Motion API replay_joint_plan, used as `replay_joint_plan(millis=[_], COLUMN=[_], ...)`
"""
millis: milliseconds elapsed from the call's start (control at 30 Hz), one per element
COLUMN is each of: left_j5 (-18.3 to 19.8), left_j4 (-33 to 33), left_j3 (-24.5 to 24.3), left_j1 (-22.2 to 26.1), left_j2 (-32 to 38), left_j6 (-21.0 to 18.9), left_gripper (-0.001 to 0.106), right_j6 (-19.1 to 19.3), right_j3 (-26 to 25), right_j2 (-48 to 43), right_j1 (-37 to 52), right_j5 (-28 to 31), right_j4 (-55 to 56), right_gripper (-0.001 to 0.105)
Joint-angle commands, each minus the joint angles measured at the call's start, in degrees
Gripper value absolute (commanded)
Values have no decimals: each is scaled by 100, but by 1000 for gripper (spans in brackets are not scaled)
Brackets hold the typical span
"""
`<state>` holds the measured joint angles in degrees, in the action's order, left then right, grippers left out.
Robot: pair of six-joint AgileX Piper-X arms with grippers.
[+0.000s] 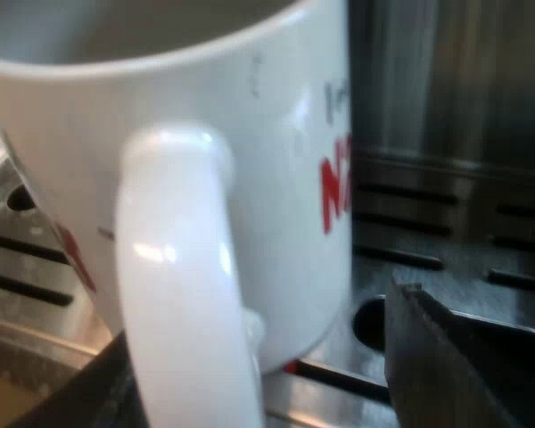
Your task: Place mug into machine
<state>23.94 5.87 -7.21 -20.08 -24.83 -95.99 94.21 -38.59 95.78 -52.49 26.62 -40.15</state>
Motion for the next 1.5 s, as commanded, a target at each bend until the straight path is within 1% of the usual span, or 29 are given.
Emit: replay_joint_plan(millis=[33,200,400,567,833,967,1100,1200,1267,1367,1400,1433,1500], left_j5=[31,31,31,31,31,31,31,31,31,31,31,31,6], left_j4=[-137,-154,-154,-154,-154,-146,-156,-153,-142,164,408,444,877], left_j3=[5,5,5,5,5,5,5,5,5,-115,-202,-226,-381], left_j1=[-24,-24,-24,-24,-24,-24,-24,-24,-24,-24,-24,-24,-24], left_j2=[-1,-1,-1,-1,-1,-1,-1,24,107,357,482,524,774], left_j6=[-7,-7,-7,-7,-7,-7,-7,-7,-7,-7,-7,-7,-7], left_gripper=[87,87,87,87,87,87,87,87,87,87,87,87,87], right_j6=[75,103,103,103,117,95,95,95,95,95,95,95,95], right_j3=[-103,-532,-930,-1036,-1053,-1053,-1053,-1042,-1039,-1039,-1023,-1015,-948], right_j2=[60,452,759,845,826,618,328,-4,-158,-405,-541,-587,-818], right_j1=[33,39,39,46,117,-11,-105,-108,-108,-141,-153,-164,-235], right_j5=[-130,-163,-161,-234,-251,-236,-92,-76,-98,-99,-99,-99,-99], right_j4=[-115,-115,-115,-115,-131,526,1213,2200,2612,3140,3358,3399,3623], right_gripper=[52,52,52,52,52,52,52,52,52,52,52,52,52])
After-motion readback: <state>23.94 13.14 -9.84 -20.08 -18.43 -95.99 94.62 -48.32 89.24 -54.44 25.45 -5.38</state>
